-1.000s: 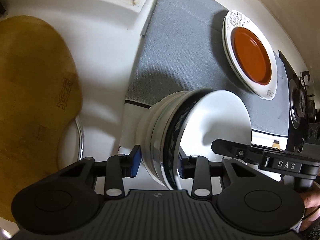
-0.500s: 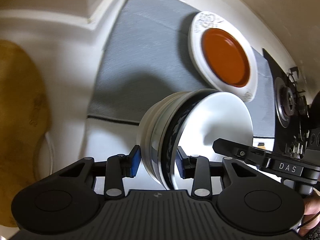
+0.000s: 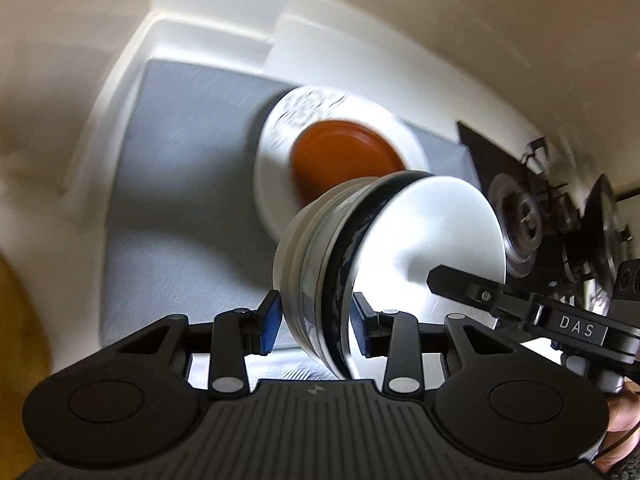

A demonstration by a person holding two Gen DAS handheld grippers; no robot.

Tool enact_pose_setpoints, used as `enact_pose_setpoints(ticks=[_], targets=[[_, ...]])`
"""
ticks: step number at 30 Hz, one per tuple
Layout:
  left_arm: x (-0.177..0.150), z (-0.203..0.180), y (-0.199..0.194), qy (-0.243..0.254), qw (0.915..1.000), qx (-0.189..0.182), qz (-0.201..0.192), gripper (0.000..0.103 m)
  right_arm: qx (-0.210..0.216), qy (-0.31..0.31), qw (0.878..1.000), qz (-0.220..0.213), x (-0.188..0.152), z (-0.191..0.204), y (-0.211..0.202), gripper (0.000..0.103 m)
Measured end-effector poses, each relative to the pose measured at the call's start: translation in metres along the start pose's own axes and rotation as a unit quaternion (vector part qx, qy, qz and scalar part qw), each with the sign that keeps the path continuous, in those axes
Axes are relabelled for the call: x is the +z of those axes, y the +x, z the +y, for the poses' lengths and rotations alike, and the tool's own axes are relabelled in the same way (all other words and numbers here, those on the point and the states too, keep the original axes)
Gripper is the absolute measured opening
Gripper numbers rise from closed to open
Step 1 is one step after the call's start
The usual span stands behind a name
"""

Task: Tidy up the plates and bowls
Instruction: 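Lower the bowls onto the orange plate with both grippers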

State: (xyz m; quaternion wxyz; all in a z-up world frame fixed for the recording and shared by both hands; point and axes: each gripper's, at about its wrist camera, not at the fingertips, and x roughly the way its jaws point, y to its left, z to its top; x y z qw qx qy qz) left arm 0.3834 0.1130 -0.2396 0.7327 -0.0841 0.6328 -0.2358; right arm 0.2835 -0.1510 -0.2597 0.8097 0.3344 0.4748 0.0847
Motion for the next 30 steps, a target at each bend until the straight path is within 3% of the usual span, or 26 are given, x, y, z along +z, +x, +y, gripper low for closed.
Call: enact_pose_setpoints(ticks=[8, 15, 26, 28, 30], targets=[[0.051, -0.018, 0.014, 0.015, 0.9998, -0.007, -0.012, 0.040, -0.010, -0.010, 1.000, -0.020, 0.061, -0.007, 0.009, 0.038], [0.092, -0.009, 0.055, -0.014, 0.9996, -0.024, 0.004, 0.042, -0.039, -0.021, 0.999, -0.006, 0.094, -0.022, 0.035, 0.039], [0.100, 0.001, 0.110, -0.016, 0.9989, -0.031, 0.032, 0.042, -0.066, 0.020, 0.998, -0.008, 0.094, -0.057, 0.073, 0.038], [0.099, 0.003, 0.111, -0.017, 0.9987, -0.040, 0.025, 0.039, -0.077, -0.001, 0.997, -0.010, 0.091, -0.057, 0.078, 0.038], [0.097, 0.000, 0.109, -0.004, 0.9991, -0.040, 0.016, 0.042, -0.080, -0.007, 0.997, -0.013, 0.086, -0.061, 0.084, 0.037]])
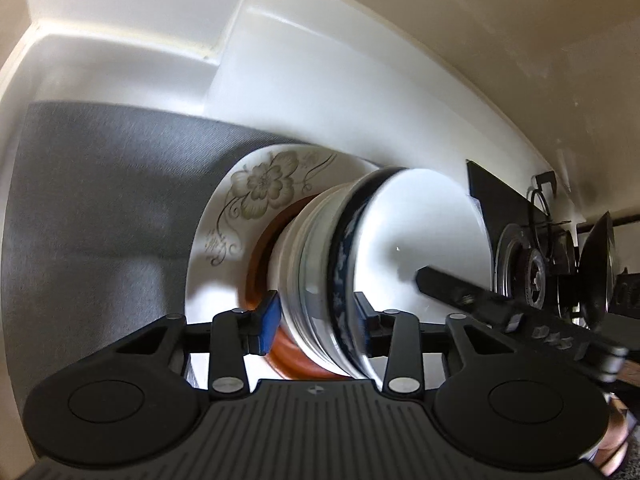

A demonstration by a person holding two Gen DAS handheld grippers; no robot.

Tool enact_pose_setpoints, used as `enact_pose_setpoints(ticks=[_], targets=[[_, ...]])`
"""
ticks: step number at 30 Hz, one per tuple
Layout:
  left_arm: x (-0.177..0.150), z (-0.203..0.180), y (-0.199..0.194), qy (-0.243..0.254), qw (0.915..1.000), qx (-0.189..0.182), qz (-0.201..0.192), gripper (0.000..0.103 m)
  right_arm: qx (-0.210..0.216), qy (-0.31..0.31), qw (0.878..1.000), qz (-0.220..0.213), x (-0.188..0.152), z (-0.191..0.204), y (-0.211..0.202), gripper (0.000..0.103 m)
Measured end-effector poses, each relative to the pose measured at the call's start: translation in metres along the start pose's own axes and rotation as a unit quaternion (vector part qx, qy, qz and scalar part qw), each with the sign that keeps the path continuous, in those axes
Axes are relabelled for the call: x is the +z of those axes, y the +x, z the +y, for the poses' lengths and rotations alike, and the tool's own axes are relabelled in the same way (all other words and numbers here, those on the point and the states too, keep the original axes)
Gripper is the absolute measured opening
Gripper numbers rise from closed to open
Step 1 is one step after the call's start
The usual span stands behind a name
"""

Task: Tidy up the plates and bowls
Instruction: 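Lower the bowls onto the orange plate with both grippers, then open both grippers and pull them back from the bowls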

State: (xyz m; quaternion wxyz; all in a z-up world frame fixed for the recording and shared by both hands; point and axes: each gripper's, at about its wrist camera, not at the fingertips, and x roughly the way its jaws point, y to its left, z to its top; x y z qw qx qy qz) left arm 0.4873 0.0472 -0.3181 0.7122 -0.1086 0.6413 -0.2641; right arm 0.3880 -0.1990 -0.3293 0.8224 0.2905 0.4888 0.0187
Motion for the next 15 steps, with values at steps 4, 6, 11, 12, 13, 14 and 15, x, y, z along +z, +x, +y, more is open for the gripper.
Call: enact_pose_setpoints(ticks=[4, 6, 11, 12, 13, 14, 15], targets=[[-0.008, -0.003, -0.005, 0.016, 0.9995, 0.013, -0.024, 0.042, 0.026, 0.020, 0.999, -0.012, -0.010, -0.010, -0.004, 0.039], [-0.014, -0.007, -0.013, 0.023, 0.9981, 0.027, -0.050, 0.041, 0.034, 0.024, 0.999, -0.014, -0.016, -0.009, -0.005, 0.043], [-0.049, -0.028, -0.062, 0.067, 0.9867, 0.053, -0.138, 0.065, 0.043, 0.017, 0.997, -0.058, -0.045, -0.005, -0.037, 0.048], [-0.059, -0.035, -0.076, 0.071, 0.9819, 0.077, -0.157, 0.065, 0.037, 0.016, 0.997, -0.072, -0.053, -0.004, -0.050, 0.048], [-0.070, -0.043, -0.089, 0.078, 0.9766, 0.100, -0.173, 0.065, 0.028, 0.010, 0.995, -0.090, -0.063, 0.000, -0.066, 0.050], [-0.083, -0.051, -0.103, 0.084, 0.9715, 0.118, -0.188, 0.067, 0.011, -0.001, 0.994, -0.111, -0.073, 0.005, -0.084, 0.054], [-0.096, -0.063, -0.117, 0.089, 0.9666, 0.132, -0.201, 0.073, -0.006, -0.014, 0.991, -0.132, -0.084, 0.013, -0.103, 0.058]])
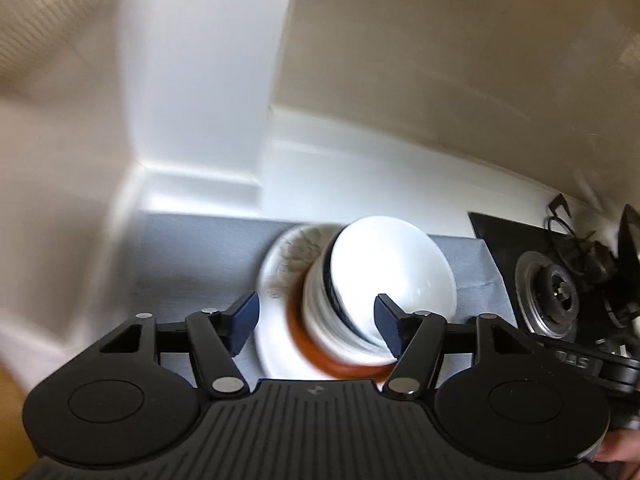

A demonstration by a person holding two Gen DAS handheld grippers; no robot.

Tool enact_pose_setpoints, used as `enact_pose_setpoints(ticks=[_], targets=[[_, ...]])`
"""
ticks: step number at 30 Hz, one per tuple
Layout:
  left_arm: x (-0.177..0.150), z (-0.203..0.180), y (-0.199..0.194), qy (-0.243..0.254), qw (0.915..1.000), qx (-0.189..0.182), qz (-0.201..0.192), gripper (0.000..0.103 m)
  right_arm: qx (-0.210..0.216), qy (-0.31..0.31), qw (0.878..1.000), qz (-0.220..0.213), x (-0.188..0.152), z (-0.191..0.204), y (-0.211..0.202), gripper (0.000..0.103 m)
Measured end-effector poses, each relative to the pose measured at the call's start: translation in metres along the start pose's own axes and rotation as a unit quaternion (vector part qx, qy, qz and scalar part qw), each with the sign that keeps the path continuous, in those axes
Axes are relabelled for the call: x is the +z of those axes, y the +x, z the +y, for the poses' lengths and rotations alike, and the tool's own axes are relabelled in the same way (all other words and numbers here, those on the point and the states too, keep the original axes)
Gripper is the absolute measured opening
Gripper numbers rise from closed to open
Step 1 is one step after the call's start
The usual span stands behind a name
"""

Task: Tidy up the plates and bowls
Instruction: 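Open both grippers and pull them back from the bowls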

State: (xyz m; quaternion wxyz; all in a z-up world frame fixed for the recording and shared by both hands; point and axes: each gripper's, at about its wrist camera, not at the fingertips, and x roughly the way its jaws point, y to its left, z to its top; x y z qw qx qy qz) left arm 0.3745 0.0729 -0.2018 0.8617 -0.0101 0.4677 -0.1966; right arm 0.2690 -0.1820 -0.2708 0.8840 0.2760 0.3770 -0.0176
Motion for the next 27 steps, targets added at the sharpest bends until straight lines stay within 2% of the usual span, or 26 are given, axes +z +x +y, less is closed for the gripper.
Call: enact_pose_setpoints(ticks=[1, 2, 3, 4, 5, 7, 9, 11, 13, 14, 16, 22, 27], targets=[[-0.006, -0.009, -0.022, 0.006, 0.9999, 0.002, -0.013, 0.077, -0.009, -0.011, 1.000, -0.023, -0.006, 0.007, -0.021, 0.068], [-0.012, -0.017, -0.044, 0.011, 0.9995, -0.012, -0.025, 0.086, -0.021, -0.017, 0.999, -0.039, -0.011, 0.014, -0.040, 0.083], [-0.018, -0.027, -0.067, 0.017, 0.9986, -0.032, -0.039, 0.094, -0.032, -0.022, 0.998, -0.046, -0.016, 0.022, -0.058, 0.089], [-0.025, -0.038, -0.088, 0.022, 0.9979, -0.038, -0.048, 0.097, -0.036, -0.030, 0.998, -0.044, -0.020, 0.029, -0.073, 0.093], [-0.030, -0.053, -0.106, 0.025, 0.9976, -0.031, -0.056, 0.098, -0.037, -0.042, 0.998, -0.038, -0.024, 0.038, -0.087, 0.094], [-0.042, -0.086, -0.139, 0.035, 0.9968, 0.006, -0.071, 0.099, -0.033, -0.080, 0.996, -0.014, -0.029, 0.054, -0.110, 0.094], [-0.053, -0.114, -0.165, 0.035, 0.9956, 0.029, -0.082, 0.101, -0.047, -0.115, 0.992, -0.002, -0.032, 0.069, -0.130, 0.095], [-0.064, -0.137, -0.182, 0.026, 0.9946, 0.054, -0.085, 0.101, -0.029, -0.122, 0.992, -0.008, -0.033, 0.070, -0.159, 0.095], [-0.075, -0.157, -0.197, 0.023, 0.9915, 0.100, -0.081, 0.100, -0.013, -0.114, 0.993, -0.013, -0.031, 0.067, -0.186, 0.098], [-0.080, -0.164, -0.205, 0.020, 0.9891, 0.115, -0.090, 0.100, -0.020, -0.120, 0.992, -0.014, -0.030, 0.066, -0.198, 0.101], [-0.087, -0.178, -0.219, 0.022, 0.9841, 0.142, -0.105, 0.100, -0.037, -0.134, 0.990, -0.015, -0.032, 0.066, -0.218, 0.103], [-0.103, -0.210, -0.245, -0.005, 0.9846, 0.150, -0.089, 0.100, -0.074, -0.134, 0.988, 0.008, -0.036, 0.059, -0.260, 0.102], [-0.111, -0.222, -0.254, -0.014, 0.9861, 0.141, -0.086, 0.100, -0.094, -0.164, 0.982, -0.002, -0.040, 0.057, -0.282, 0.103]])
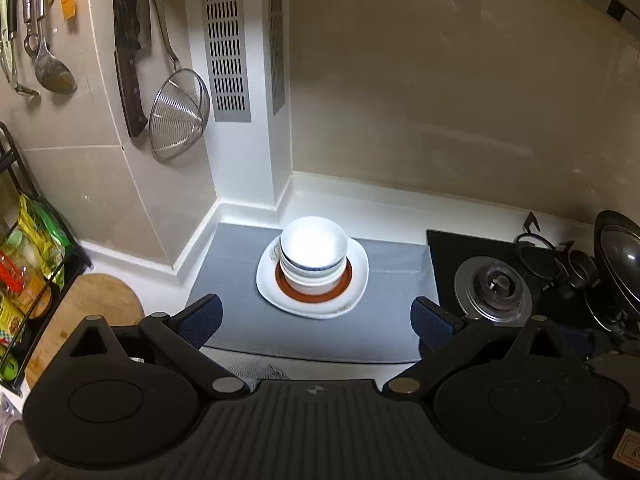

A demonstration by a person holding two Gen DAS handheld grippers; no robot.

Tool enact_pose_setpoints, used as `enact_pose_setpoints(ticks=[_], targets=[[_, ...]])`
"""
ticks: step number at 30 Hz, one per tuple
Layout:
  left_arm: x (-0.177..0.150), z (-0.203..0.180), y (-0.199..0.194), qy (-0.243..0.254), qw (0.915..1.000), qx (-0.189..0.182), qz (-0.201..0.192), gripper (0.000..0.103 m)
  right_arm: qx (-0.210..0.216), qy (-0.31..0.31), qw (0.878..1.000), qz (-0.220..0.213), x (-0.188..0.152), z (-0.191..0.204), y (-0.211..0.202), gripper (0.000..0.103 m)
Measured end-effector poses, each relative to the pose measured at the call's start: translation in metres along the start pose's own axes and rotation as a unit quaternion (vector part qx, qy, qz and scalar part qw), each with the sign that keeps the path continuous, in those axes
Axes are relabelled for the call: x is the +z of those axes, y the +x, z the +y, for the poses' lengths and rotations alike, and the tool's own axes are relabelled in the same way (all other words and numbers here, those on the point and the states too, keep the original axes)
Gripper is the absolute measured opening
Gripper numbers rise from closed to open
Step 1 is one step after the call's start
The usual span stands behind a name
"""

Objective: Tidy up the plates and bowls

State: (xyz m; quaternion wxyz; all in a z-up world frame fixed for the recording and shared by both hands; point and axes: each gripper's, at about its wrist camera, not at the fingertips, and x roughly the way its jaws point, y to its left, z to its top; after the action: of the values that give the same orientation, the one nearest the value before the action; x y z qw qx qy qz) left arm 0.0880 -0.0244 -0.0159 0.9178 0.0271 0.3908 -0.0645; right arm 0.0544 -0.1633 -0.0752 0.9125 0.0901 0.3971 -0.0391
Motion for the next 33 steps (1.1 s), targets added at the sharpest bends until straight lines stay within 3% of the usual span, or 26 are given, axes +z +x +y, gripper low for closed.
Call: enact_pose_setpoints(ticks=[15, 33], targets=[[-0.015, -0.027, -0.022, 0.020, 0.9995, 0.024, 0.009, 0.100, 0.006, 0.013, 1.000, 0.004, -0.020, -0.025, -0.024, 0.103], [-0.020, -0.048, -0.039, 0.029, 0.9992, 0.027, 0.004, 0.100, 0.013, 0.018, 1.000, -0.004, -0.024, -0.045, -0.039, 0.103]])
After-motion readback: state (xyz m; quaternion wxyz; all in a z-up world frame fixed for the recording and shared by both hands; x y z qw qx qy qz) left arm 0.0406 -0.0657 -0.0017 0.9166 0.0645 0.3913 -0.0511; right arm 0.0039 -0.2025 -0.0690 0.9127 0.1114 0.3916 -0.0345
